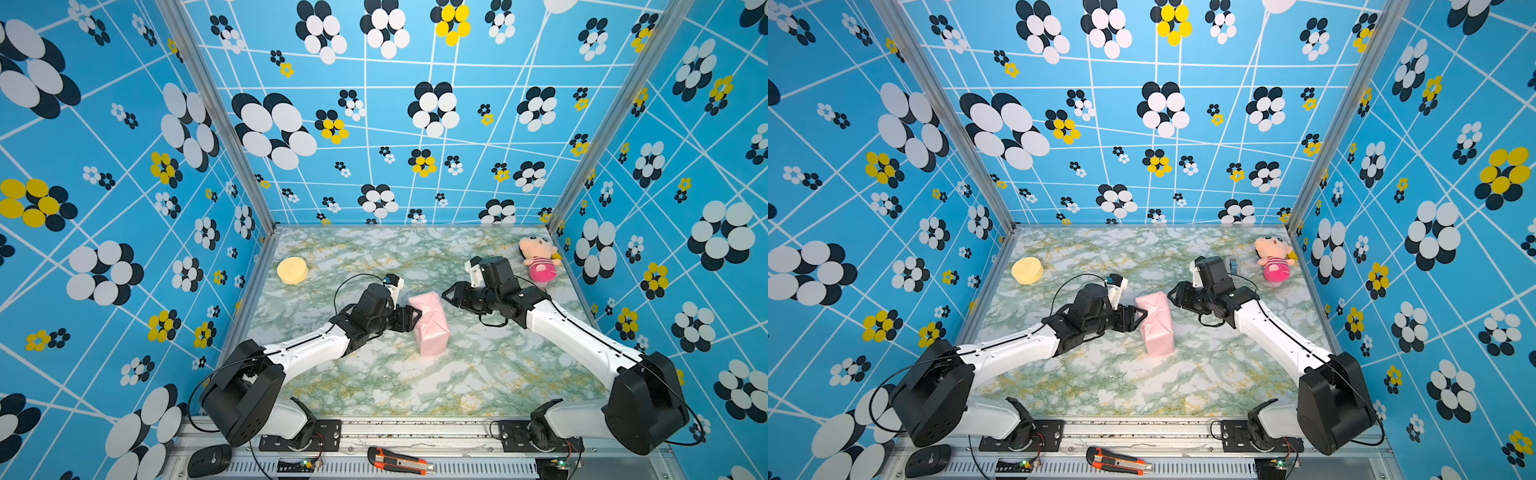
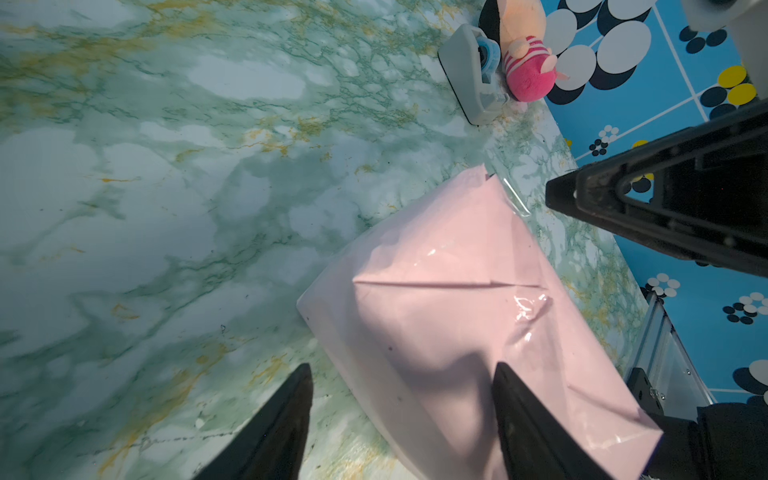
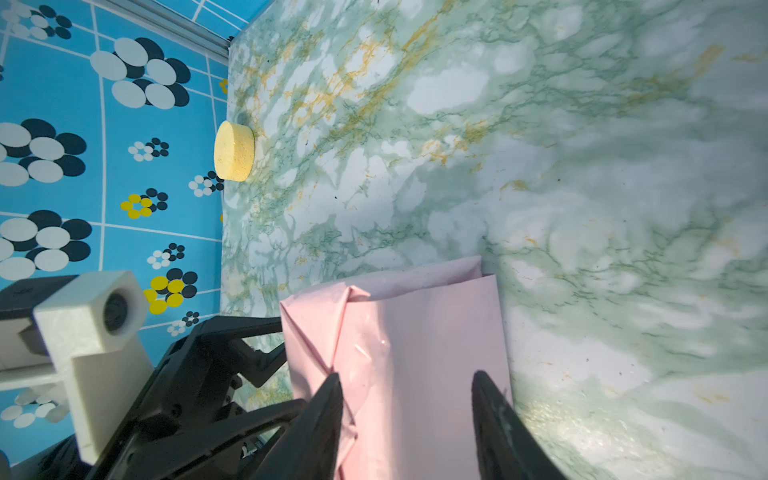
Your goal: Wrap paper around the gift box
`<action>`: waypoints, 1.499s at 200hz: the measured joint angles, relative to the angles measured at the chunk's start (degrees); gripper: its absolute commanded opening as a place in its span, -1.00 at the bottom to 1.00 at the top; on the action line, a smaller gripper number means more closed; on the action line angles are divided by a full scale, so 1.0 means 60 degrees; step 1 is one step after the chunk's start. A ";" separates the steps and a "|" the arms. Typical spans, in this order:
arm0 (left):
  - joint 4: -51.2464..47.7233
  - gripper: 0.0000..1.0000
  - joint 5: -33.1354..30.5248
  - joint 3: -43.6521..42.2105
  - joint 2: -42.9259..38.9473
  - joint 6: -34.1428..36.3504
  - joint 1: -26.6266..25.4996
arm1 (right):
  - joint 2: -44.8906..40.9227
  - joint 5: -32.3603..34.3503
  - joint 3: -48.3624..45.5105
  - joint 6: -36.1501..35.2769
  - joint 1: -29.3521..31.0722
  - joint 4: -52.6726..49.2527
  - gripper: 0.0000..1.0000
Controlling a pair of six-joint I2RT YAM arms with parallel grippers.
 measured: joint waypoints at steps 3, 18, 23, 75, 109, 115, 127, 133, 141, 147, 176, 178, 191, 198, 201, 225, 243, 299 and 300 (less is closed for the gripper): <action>-0.0087 0.43 -0.0004 0.0011 -0.0044 0.0007 0.0000 | 0.0000 -0.0058 -0.0004 -0.0004 -0.0069 -0.0011 0.11; -0.0572 0.44 -0.0073 0.0015 -0.0364 0.0007 0.0000 | 0.0000 -0.0393 -0.0091 0.0004 -0.0390 -0.0018 0.13; -0.0707 0.44 -0.0102 0.0015 -0.0474 0.0004 0.0000 | 0.0000 -0.0521 -0.0135 0.0015 -0.0448 -0.0018 0.13; -0.0805 0.43 -0.0124 -0.0474 -0.1672 -0.0590 -0.0062 | 0.0368 -0.1351 -0.0914 0.0393 -0.0481 -0.0273 0.01; -0.0444 0.40 0.0044 -0.0933 -0.1413 -0.1078 -0.0288 | 0.0692 -0.1377 -0.1042 0.0433 -0.0299 -0.0284 -0.10; -0.0364 0.39 0.0095 -0.0943 -0.1304 -0.1155 -0.0331 | 0.0761 -0.1406 -0.1049 0.0459 -0.0204 -0.0259 -0.12; -0.0131 0.37 0.0186 -0.0943 -0.1104 -0.1268 -0.0393 | 0.0896 -0.1512 -0.1122 0.0510 0.0022 -0.0073 -0.16; -0.0011 0.36 0.0237 -0.0943 -0.1020 -0.1304 -0.0419 | 0.0962 -0.1530 -0.1162 0.0561 0.0138 0.0015 -0.17; 0.0109 0.36 0.0280 -0.0929 -0.0929 -0.1337 -0.0463 | 0.1045 -0.1566 -0.1198 0.0645 0.0255 0.0124 -0.20; 0.0200 0.35 0.0313 -0.0903 -0.0863 -0.1348 -0.0517 | 0.1122 -0.1596 -0.1231 0.0699 0.0357 0.0255 -0.22; 0.0029 0.35 0.0175 -0.0408 -0.0554 -0.1158 -0.0769 | 0.1490 -0.1796 -0.1406 0.1217 0.0747 0.1144 -0.24; 0.0000 0.35 0.0149 -0.0379 -0.0546 -0.1133 -0.0769 | 0.1512 -0.1810 -0.1428 0.1249 0.0754 0.1224 -0.24; -0.0208 0.35 -0.0033 -0.0044 -0.0477 -0.0943 -0.0809 | 0.1679 -0.1861 -0.1530 0.1512 0.0794 0.1636 -0.24; -0.0291 0.35 -0.0113 0.0120 -0.0477 -0.0820 -0.0860 | 0.1789 -0.1891 -0.1570 0.1628 0.0816 0.1829 -0.24; -0.0331 0.35 -0.0142 0.0186 -0.0477 -0.0801 -0.0885 | 0.1825 -0.1934 -0.1585 0.1668 0.0816 0.1898 -0.24; -0.0765 0.35 -0.0375 0.0663 -0.0357 -0.0452 -0.1049 | 0.2014 -0.2044 -0.1668 0.1796 0.0856 0.2051 -0.10; -0.0954 0.35 -0.0375 0.0885 -0.0160 -0.0244 -0.1122 | 0.1996 -0.2040 -0.1770 0.1654 0.0579 0.1923 -0.03; -0.0962 0.36 0.0565 0.1461 0.0681 0.0018 -0.1559 | 0.0608 -0.0903 -0.1963 0.0087 -0.1122 -0.0412 0.01; -0.0962 0.36 0.0568 0.1472 0.0699 0.0018 -0.1563 | 0.0597 -0.0900 -0.1963 0.0069 -0.1129 -0.0430 0.01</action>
